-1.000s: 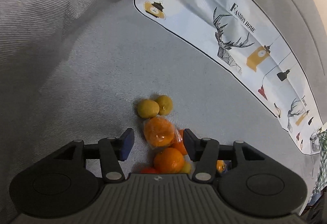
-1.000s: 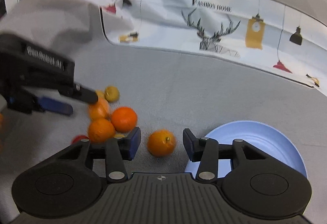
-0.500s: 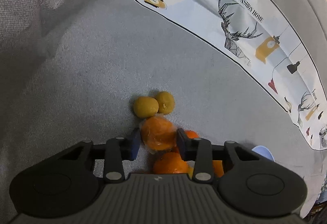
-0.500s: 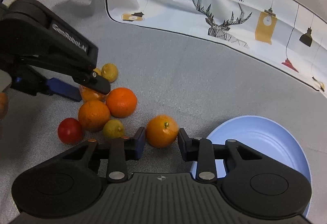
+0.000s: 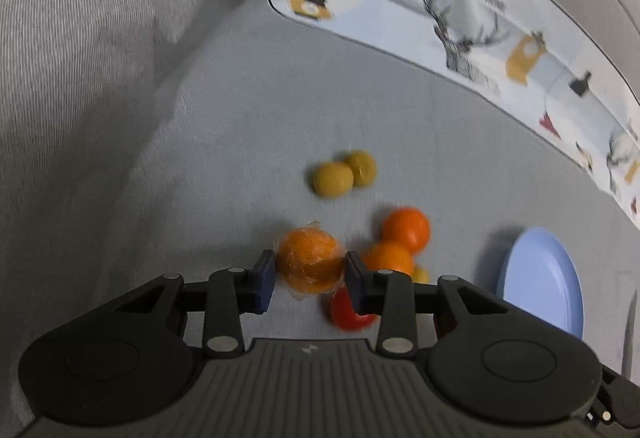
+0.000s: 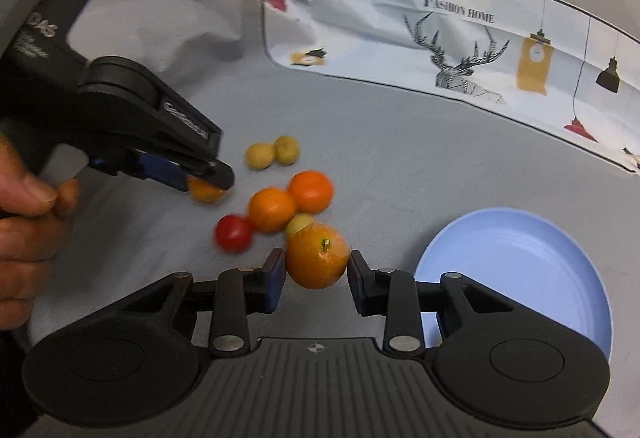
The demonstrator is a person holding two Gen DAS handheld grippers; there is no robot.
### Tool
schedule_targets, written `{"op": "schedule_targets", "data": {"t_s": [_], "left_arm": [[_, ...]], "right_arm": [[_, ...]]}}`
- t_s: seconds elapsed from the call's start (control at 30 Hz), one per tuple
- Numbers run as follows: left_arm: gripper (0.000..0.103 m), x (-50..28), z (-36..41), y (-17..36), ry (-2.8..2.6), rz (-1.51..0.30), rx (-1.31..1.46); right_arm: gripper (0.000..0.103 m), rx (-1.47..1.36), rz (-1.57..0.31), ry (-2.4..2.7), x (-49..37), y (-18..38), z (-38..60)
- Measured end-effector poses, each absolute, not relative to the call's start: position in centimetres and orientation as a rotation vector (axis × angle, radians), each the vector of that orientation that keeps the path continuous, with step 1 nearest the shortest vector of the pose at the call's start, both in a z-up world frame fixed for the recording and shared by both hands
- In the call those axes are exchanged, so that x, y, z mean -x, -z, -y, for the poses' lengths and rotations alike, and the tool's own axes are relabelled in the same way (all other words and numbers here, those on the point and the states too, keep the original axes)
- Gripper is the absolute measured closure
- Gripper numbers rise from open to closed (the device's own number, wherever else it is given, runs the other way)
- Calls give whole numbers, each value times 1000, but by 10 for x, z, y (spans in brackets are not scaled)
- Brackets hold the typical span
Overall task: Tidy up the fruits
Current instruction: 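Grasp the net-bagged orange with the left tool while the right tool grasps a loose mandarin, then lift and carry both oranges in the left and right tools over the blue plate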
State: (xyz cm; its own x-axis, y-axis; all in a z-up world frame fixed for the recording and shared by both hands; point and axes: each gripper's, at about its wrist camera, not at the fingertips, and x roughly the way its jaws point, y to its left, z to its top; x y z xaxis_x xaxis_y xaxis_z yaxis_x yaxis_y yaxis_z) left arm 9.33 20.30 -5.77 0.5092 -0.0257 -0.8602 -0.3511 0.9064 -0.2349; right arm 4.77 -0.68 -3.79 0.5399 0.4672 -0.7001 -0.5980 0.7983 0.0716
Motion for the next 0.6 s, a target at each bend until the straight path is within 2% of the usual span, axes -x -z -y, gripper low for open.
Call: {"op": "schedule_targets", "data": {"t_s": [0.4,0.6], "left_arm": [[62,-98,-194,65,-198,-1074,298],[62,-101,-197,67,-211,-1081,313]], "right_arm": [[68,175,-910,-630,-52,63,1],[68,166,-918,-630,-54,67,-2]]}}
